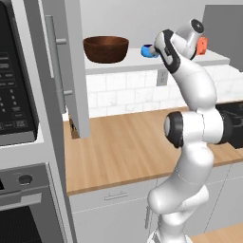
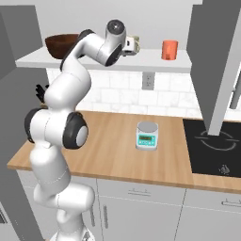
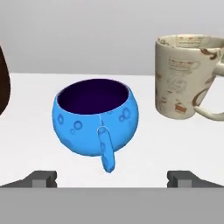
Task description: Gather all objects into one cabinet and sort the glasses and bowls to opposite sides.
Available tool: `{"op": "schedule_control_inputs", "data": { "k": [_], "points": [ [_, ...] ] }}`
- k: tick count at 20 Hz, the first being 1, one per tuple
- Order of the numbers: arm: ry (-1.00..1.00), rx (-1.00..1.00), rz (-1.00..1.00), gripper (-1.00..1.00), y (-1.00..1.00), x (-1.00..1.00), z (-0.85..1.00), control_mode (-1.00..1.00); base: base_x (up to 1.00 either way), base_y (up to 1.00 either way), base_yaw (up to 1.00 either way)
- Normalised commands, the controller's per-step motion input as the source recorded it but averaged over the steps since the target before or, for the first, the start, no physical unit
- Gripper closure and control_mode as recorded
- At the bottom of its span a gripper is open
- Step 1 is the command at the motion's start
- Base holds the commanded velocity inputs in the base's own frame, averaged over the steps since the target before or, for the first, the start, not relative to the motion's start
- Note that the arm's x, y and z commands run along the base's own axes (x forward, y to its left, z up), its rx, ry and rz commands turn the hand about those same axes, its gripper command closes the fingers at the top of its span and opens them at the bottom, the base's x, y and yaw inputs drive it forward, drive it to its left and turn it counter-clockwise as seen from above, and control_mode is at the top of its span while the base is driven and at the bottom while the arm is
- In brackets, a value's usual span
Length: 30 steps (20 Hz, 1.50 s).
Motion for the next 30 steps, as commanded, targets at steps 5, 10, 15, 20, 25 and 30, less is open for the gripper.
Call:
{"op": "schedule_control_inputs", "data": {
  "k": [5,10,15,20,25,30],
  "points": [
    [0.05,0.00,0.04,-1.00,0.00,0.21,0.00,-1.00,0.00,0.00,0.00],
    [0.03,0.00,0.04,-1.00,0.00,0.22,-0.07,-1.00,0.00,0.00,0.00],
    [0.01,0.00,0.04,-1.00,0.00,0.23,-0.02,-1.00,0.00,0.00,0.00],
    [0.00,0.00,0.04,-1.00,0.00,0.07,0.00,-1.00,0.00,0.00,0.00],
    [0.00,0.00,0.02,-1.00,0.02,-0.01,-0.03,-1.00,0.00,0.00,0.00],
    [0.00,0.00,0.01,-1.00,0.08,0.00,-0.11,-1.00,0.00,0.00,0.00]
  ]
}}
